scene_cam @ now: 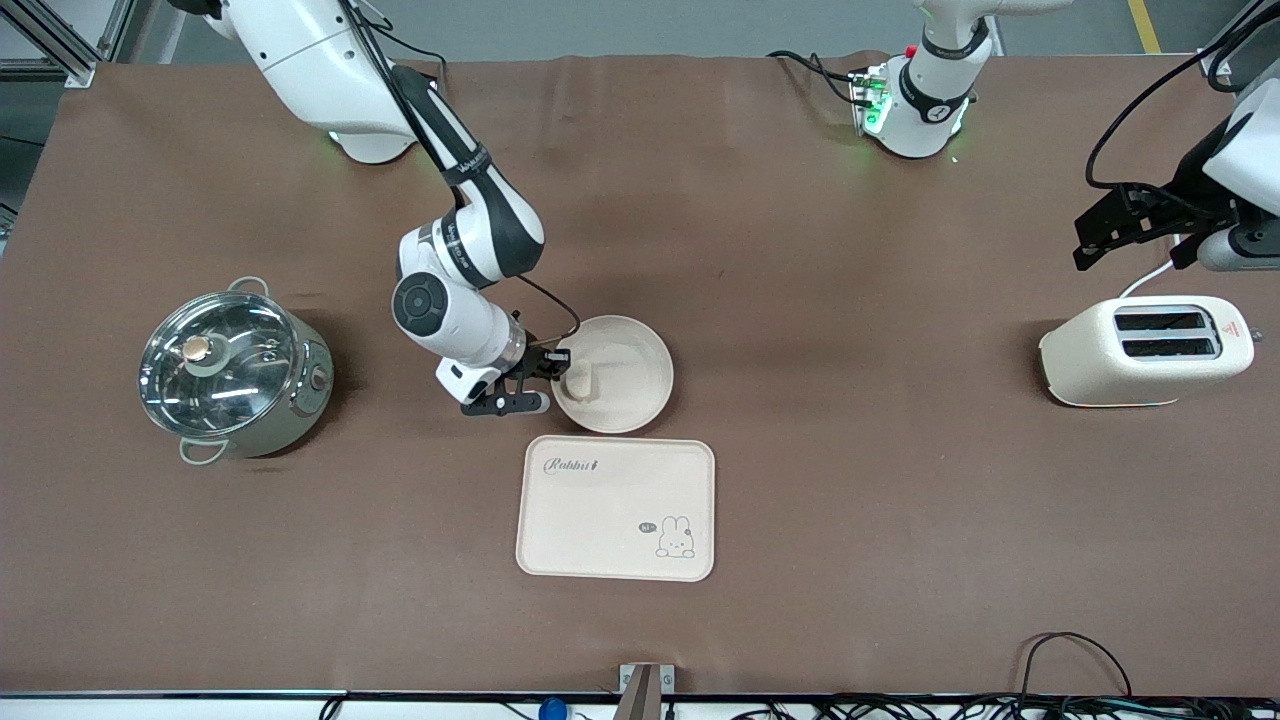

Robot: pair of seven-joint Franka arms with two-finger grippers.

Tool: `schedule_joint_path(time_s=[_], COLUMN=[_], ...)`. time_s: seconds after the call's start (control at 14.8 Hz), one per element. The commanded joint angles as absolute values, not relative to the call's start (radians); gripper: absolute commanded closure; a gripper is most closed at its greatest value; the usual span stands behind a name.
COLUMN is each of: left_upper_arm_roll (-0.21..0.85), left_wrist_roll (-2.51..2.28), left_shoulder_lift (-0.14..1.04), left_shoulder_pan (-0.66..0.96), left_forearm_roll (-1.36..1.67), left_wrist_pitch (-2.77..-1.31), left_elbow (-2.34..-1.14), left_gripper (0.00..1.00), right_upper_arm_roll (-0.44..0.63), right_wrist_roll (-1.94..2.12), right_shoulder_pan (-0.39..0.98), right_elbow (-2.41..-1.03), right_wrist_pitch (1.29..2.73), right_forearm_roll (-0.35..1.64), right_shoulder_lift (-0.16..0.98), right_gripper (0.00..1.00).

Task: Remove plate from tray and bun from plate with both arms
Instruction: 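Lift the plate off the tray and set it beside the tray, then return the right gripper to rest while the left gripper reaches the plate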

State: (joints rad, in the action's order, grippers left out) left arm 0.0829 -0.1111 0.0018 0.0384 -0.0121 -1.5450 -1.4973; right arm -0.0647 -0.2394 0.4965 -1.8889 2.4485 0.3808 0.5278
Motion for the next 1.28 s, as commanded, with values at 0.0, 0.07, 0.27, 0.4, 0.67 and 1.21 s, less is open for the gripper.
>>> schedule_joint_path(time_s=[0.0,0.07,0.27,0.4,0.67,1.21], left_upper_arm_roll=[0.083,0.083,0.083,0.083,0.083,0.168], left_wrist_roll=[-0.097,-0.098,-0.1,-0.1,-0.095,-0.295], left_shoulder_lift=[0.006,0.006,0.008,0.006,0.006,0.09], left_shoulder_pan=[0.035,0.037,0.037,0.037,0.035,0.057], left_forearm_roll=[-0.018,-0.017,-0.018,-0.017,-0.015,0.213], left_wrist_pitch=[-1.516,-1.514,-1.514,-1.513,-1.513,-1.575], left_elbow=[-1.486,-1.486,-1.486,-1.488,-1.488,-1.502], left_gripper=[0.0,0.0,0.0,0.0,0.0,0.0], right_upper_arm_roll=[-0.074,-0.074,-0.074,-0.074,-0.072,0.006], right_wrist_roll=[-0.218,-0.218,-0.218,-0.219,-0.222,-0.218], right_shoulder_pan=[0.503,0.502,0.503,0.506,0.511,0.463], right_elbow=[-1.933,-1.933,-1.924,-1.904,-1.841,-1.674], right_wrist_pitch=[2.486,2.494,2.503,2.5,2.491,2.128], right_forearm_roll=[0.402,0.402,0.403,0.402,0.402,0.294], right_shoulder_lift=[0.515,0.526,0.552,0.554,0.601,0.497], right_gripper=[1.0,1.0,1.0,1.0,0.46,0.0])
